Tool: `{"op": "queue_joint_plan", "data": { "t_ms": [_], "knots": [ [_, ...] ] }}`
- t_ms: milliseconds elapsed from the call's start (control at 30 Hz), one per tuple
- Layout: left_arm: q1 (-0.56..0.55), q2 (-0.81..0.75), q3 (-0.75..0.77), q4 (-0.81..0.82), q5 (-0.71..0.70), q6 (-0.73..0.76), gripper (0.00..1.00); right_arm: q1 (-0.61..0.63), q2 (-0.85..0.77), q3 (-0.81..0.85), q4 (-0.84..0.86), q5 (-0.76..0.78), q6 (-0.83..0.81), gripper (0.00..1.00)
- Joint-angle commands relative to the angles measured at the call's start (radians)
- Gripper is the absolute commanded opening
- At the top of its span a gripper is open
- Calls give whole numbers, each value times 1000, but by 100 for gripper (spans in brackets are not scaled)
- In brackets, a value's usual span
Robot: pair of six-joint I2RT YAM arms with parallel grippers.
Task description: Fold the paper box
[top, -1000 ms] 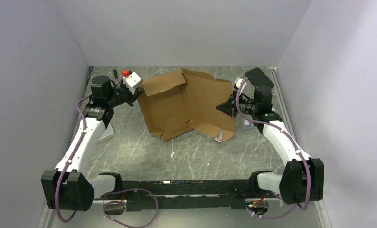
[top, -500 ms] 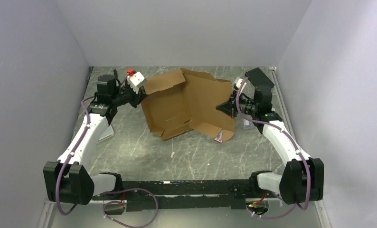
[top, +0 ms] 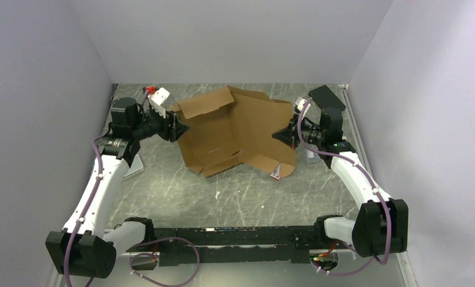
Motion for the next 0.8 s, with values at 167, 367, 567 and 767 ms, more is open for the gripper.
{"op": "queue_joint_plan", "data": {
  "t_ms": [167, 367, 567, 767],
  "knots": [
    [65, -142, 24, -113, -39, -449, 77, 4, 5, 12, -13, -18, -7, 0],
    [186, -185, -124, 110, -19, -819, 94, 5, 7, 11, -11, -21, -5, 0],
    [226, -124, -199, 372, 8, -1008, 95, 4, 4, 11, -10, -23, -4, 0],
    [267, -48, -223, 467, -27, -1094, 92, 6, 4, 11, -11, -28, -4, 0]
  ]
}}
